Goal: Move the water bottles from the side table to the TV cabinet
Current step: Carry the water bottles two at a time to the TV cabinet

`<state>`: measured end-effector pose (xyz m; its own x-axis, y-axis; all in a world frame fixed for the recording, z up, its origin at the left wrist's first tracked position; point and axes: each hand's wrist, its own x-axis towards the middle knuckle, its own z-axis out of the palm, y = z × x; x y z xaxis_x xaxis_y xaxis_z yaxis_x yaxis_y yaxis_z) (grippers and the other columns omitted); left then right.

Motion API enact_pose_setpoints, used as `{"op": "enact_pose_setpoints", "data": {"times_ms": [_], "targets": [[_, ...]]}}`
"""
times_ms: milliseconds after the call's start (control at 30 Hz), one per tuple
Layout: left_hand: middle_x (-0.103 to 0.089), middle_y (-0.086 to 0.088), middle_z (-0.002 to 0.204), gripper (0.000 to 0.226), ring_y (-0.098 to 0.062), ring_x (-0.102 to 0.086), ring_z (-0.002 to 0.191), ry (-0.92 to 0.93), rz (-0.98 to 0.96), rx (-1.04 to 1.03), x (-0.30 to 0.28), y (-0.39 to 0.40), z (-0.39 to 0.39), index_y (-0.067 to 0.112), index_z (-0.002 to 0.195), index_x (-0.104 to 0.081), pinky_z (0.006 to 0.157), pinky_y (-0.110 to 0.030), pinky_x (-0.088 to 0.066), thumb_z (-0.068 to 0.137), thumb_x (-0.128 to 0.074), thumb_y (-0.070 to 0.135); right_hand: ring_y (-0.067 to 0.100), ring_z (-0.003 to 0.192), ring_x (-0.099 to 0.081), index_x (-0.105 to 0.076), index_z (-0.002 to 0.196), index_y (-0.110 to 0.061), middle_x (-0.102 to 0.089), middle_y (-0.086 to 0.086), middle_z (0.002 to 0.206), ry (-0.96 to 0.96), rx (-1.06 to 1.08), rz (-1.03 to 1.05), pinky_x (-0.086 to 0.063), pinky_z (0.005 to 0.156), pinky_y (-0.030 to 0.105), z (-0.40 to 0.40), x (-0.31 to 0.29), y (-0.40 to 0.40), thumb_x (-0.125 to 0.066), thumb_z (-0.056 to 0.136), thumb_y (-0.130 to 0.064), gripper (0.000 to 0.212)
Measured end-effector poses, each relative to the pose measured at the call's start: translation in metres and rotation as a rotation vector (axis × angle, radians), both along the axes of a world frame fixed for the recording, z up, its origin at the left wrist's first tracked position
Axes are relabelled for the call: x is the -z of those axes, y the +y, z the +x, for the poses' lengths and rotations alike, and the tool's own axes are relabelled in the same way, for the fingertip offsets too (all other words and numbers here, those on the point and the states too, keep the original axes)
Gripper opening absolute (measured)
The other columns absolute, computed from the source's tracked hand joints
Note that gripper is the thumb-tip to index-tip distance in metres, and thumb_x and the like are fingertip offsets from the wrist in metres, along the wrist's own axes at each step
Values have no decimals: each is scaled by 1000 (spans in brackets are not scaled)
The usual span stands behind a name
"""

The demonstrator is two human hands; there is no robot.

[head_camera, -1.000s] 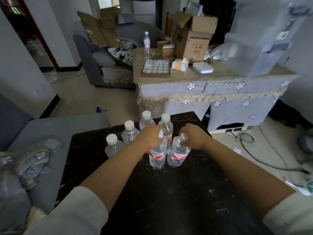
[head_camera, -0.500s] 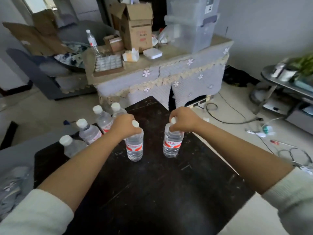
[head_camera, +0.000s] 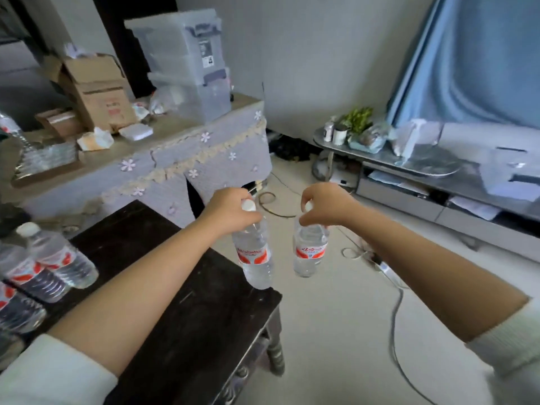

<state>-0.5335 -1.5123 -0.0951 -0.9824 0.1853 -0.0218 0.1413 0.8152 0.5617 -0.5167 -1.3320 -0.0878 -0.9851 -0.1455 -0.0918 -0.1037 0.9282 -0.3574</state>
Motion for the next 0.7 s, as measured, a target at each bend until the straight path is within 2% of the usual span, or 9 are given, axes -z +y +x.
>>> {"op": "enact_pose_setpoints", "data": {"times_ms": [67,133,200,267,333,433,567,700], "targets": [[-57,-7,89,17,-21,-52,83,5,4,57,-1,48,4,5,87,-64,62,-26,-40,76,-70,16,16,65,-52,-63,106,-9,-64,10,96,-10,56,5,-40,61,26,15,-5,43,-66,78,-22,31],[-56,-8,84,15,-22,-52,81,9,4,126,-2,99,9,7,82,-61,68,-27,-40,75,-70,17,16,70,-51,-64,105,-8,-60,6,91,-1,134,15,-40,59,26,34,-7,89,-66,78,-22,31],[-54,-6,78,14,-21,-51,79,-4,23,193,-3,143,13,8,81,-59,62,-25,-39,76,-70,17,15,62,-50,-65,102,-6,-57,4,85,-12,220,-6,-39,53,22,49,-8,127,-67,78,-22,29],[-53,-5,76,14,-21,-50,78,-16,19,268,-4,184,16,8,80,-61,53,-25,-34,77,-69,18,17,63,-54,-65,99,-6,-58,5,82,-29,310,-18,-37,51,18,62,-7,164,-67,77,-20,26],[-54,-5,76,15,-21,-51,78,-20,14,338,-3,224,14,10,74,-58,54,-26,-35,77,-69,19,20,63,-57,-66,97,-4,-60,7,82,-36,404,-55,-40,51,18,72,-4,201,-68,76,-18,25],[-57,-5,84,11,-19,-53,80,-38,53,410,3,274,5,10,80,-62,55,-24,-38,75,-70,17,15,55,-53,-66,95,-3,-59,8,83,-63,515,-100,-42,51,19,79,3,250,-68,75,-15,23],[-56,0,78,11,-17,-52,79,-28,14,506,6,338,-25,13,78,-60,53,-19,-36,74,-69,17,14,55,-53,-62,82,-9,-54,3,72,-67,656,-178,-46,52,21,75,13,312,-67,74,-10,9],[-56,-4,82,14,-19,-51,80,4,-48,630,6,410,-71,11,80,-61,53,-19,-34,73,-70,20,12,55,-50,-58,78,-10,-49,-2,67,-74,746,-189,-44,52,19,50,20,372,-67,74,-7,10]]}}
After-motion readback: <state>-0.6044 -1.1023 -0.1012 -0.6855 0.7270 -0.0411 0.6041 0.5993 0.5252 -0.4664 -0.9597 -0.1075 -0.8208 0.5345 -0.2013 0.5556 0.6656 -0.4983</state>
